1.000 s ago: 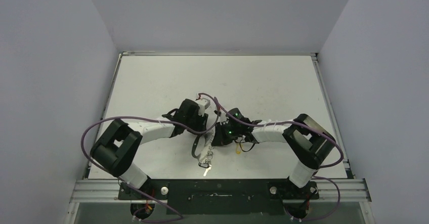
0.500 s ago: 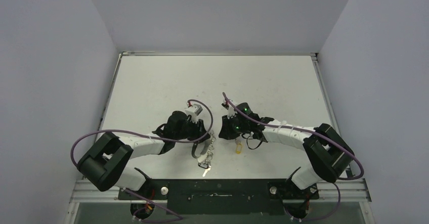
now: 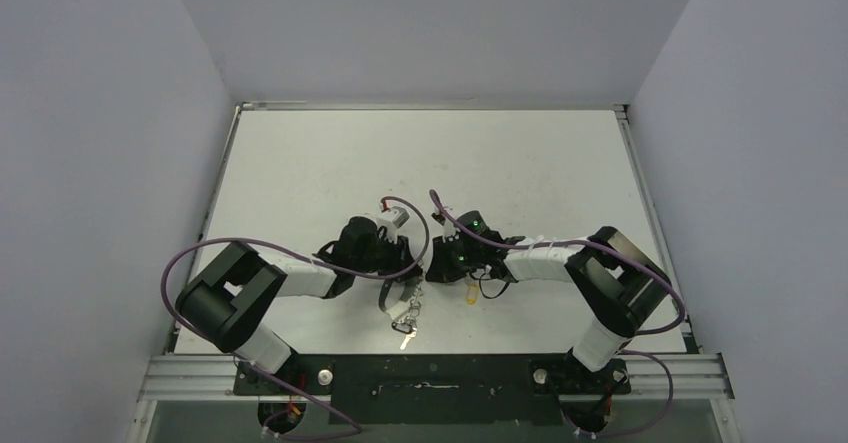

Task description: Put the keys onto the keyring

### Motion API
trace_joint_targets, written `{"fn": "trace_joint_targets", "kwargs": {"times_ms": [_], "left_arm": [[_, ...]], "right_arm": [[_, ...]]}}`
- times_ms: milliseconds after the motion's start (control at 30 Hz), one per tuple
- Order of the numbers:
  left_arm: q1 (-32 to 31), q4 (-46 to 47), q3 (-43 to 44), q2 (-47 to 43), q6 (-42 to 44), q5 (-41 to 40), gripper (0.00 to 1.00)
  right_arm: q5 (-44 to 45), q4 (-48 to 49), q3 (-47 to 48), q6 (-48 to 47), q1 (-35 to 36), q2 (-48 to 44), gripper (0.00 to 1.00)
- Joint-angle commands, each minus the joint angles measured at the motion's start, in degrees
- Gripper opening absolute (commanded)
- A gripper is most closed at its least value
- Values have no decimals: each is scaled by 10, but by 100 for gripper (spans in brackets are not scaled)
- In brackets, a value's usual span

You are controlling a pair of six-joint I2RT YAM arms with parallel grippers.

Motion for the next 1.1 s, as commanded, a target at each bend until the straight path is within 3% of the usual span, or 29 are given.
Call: {"fn": "trace_joint_targets", "kwargs": {"times_ms": [0, 567, 800, 1067], "left_arm": [[3, 38, 24, 10, -3, 37, 27], [-3, -25, 55, 20, 31, 55, 20], [-18, -108, 80, 13, 86, -2, 29], [-30, -114, 91, 23, 99, 3, 19]], "right_arm": [[12, 16, -2, 2, 6, 29, 0], [14, 30, -6, 11, 6, 33, 0], [15, 25, -9, 12, 6, 20, 0], [16, 23, -11, 11, 6, 15, 0]]}}
